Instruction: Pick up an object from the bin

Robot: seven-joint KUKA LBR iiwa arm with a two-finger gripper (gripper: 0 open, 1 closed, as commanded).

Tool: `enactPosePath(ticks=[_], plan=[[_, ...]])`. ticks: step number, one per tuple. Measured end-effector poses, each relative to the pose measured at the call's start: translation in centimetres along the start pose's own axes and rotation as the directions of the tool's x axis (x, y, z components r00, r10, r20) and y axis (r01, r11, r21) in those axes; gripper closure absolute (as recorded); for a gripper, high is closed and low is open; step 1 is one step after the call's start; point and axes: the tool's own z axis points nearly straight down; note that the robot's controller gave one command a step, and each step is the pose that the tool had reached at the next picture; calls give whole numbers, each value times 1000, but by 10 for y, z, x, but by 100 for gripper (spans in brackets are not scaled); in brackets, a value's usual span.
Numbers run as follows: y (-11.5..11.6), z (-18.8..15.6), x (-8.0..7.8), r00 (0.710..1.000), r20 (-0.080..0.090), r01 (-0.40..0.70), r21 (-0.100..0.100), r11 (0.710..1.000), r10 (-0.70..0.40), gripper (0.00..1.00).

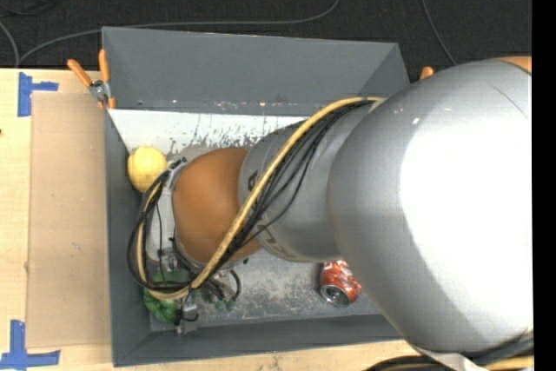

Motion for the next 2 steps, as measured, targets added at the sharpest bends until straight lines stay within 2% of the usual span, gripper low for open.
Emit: enactPosePath(ticks=[1, 2], plan=[[0, 0, 0, 1000, 0, -1, 0, 1000, 1, 100], [-1, -29, 4, 1000, -14, -2, 3, 1000, 2, 100]])
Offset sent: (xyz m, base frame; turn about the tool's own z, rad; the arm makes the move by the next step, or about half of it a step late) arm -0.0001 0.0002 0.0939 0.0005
